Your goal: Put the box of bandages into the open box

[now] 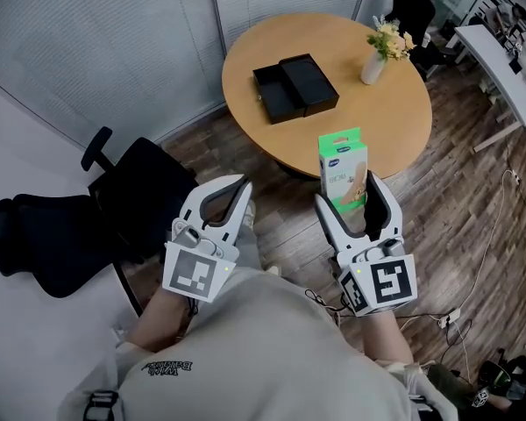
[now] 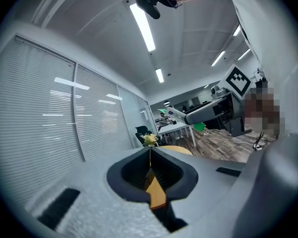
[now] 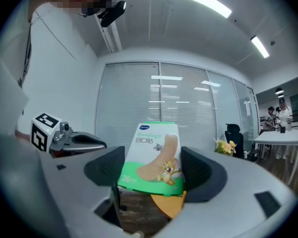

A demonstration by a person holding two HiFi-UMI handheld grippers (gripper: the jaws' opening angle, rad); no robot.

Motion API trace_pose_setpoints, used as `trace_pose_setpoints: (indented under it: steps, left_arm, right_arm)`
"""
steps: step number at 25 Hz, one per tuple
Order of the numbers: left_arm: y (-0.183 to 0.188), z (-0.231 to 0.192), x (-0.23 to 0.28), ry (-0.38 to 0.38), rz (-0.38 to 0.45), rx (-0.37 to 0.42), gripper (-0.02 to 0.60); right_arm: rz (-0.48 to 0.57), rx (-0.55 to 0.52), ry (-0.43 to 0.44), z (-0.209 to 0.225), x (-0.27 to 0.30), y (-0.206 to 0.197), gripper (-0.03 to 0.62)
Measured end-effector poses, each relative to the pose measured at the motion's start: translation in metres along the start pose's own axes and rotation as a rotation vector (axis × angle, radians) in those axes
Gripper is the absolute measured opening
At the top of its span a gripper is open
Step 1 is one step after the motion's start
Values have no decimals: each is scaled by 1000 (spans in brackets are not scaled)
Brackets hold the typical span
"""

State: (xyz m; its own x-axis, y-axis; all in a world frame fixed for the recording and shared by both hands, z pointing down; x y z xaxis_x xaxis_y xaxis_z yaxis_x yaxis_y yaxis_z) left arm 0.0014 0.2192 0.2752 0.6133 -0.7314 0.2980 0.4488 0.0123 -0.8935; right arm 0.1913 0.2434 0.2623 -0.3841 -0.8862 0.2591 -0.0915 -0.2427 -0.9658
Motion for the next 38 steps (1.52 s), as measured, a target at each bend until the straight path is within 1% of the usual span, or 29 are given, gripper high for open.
trace_pose_setpoints:
  steps: [2,5,9,12,16,19,22,29,33,36,38]
  left_arm:
    - [-4,-3,3,-21,-4,-14,23]
    - [-19,-29,18,-43,-5,-50,23]
    - [-27,-53,37,-40,4,-58,23]
    - [-32,-66,51,-46,-5,-68,23]
    - [-39,-90,72,-57,-13,-86,23]
    - [-46,-108,89,-70,-23,-97,23]
    - [-54,-127,107,-95,-41,-128,23]
    - [-63,-174,149,-130,-63,-126,23]
    - [-70,-206,172,-117,-79,-97,23]
    - [-77,-233,191,-135,-78,-123,23]
    - [-79,-240,196,-148,-82,-132,23]
  right_arm:
    - [7,6,12,-2,6,4,370]
    - [-3,-2,2,-5,40,9,370]
    - [-22,-10,-3,-1,69,12,370]
    - [-33,-18,-5,3,86,15,370]
    - [-56,5,-3,11,115,19,370]
    - [-76,9,-5,15,138,22,370]
    - [-93,7,-10,20,162,25,370]
    - [-124,14,-42,35,221,40,370]
    - [-153,20,-64,42,259,45,370]
    - [-181,23,-83,47,291,49,370]
    - [-196,22,-94,48,298,49,370]
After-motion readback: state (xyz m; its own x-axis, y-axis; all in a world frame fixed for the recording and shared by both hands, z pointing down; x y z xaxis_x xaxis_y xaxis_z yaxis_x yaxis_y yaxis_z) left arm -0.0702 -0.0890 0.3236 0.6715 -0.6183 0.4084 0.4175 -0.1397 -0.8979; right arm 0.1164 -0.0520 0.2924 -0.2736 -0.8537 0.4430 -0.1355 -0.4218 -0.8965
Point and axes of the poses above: the fingertips, and each gripper's own axes: x forward along the fingers, z to its right, y out of its top, the point moved 5 cm from there along -x, backward along the fingers, and after that the axes turned 12 degrees about -z, right-handed, at the moved point
